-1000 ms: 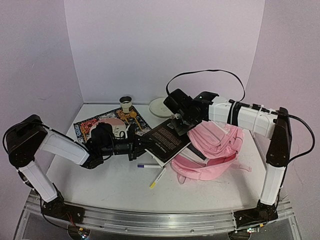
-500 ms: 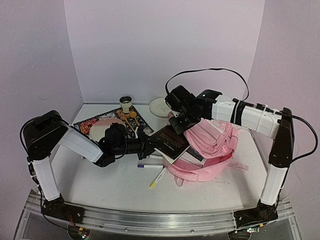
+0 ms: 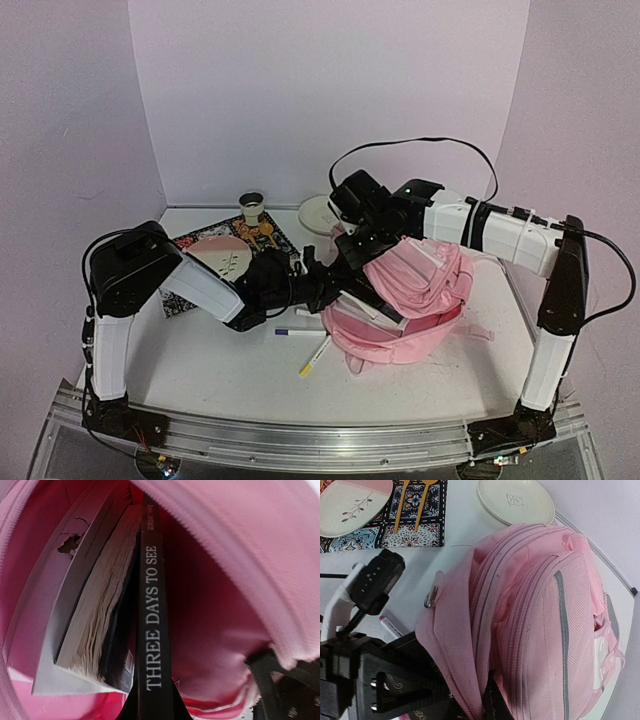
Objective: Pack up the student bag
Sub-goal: Place the book in the largest pocket of the bag.
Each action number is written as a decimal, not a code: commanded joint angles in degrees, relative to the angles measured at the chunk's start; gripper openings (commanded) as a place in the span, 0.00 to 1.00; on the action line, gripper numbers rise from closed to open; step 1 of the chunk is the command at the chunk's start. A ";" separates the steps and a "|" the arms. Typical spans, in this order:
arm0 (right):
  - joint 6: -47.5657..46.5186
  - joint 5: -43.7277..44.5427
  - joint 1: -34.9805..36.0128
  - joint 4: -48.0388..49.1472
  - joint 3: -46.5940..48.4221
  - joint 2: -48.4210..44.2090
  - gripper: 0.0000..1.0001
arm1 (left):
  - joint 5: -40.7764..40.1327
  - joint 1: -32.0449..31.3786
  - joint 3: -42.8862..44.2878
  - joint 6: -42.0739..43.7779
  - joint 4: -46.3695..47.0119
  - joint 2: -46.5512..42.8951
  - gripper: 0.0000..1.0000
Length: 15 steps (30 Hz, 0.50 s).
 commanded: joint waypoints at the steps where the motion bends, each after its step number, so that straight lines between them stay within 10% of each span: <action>1: 0.71 -1.27 0.88 5.96 4.59 -2.29 0.03 | -4.55 -1.60 5.33 4.97 5.11 1.96 0.09; 15: 1.12 -3.29 0.89 6.02 5.85 -0.83 0.06 | -12.19 -3.84 10.81 20.94 -8.18 2.64 0.32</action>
